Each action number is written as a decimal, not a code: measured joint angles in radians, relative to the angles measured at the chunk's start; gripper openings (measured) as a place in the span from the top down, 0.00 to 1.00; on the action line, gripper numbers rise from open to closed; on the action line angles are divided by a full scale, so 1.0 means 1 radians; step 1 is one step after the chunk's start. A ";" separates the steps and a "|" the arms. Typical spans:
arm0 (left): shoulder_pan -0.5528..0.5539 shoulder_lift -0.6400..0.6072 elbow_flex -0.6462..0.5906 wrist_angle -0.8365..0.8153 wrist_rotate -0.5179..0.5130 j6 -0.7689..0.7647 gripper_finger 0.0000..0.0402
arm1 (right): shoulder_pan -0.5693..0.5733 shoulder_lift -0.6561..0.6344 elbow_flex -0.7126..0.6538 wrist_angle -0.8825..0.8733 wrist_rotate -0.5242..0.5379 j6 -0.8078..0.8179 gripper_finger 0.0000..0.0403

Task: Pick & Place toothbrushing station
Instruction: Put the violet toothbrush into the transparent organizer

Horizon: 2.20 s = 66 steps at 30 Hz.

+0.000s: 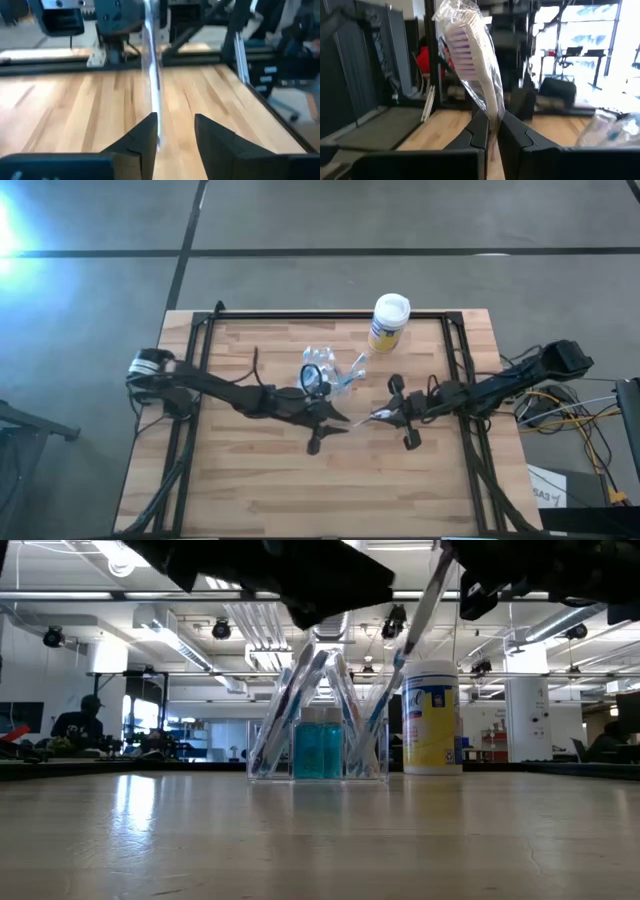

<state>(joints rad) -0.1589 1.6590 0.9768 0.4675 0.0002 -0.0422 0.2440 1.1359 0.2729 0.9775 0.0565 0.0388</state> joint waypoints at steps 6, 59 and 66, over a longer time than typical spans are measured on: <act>-0.019 -0.212 -0.057 -0.242 -0.044 -0.020 0.67 | 0.000 -0.139 -0.001 -0.243 0.004 -0.006 0.96; -0.109 -1.281 -0.917 -0.085 -0.497 -0.210 0.98 | -0.062 -0.935 -0.129 -0.944 0.027 0.073 0.97; -0.109 -1.281 -0.917 -0.085 -0.545 -0.197 0.97 | -0.062 -0.931 -0.152 -0.881 0.083 0.121 0.97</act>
<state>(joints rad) -0.2684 0.3779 0.0593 0.3824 -0.5449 -0.2396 0.1822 0.2050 0.1208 0.0964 0.1395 0.1599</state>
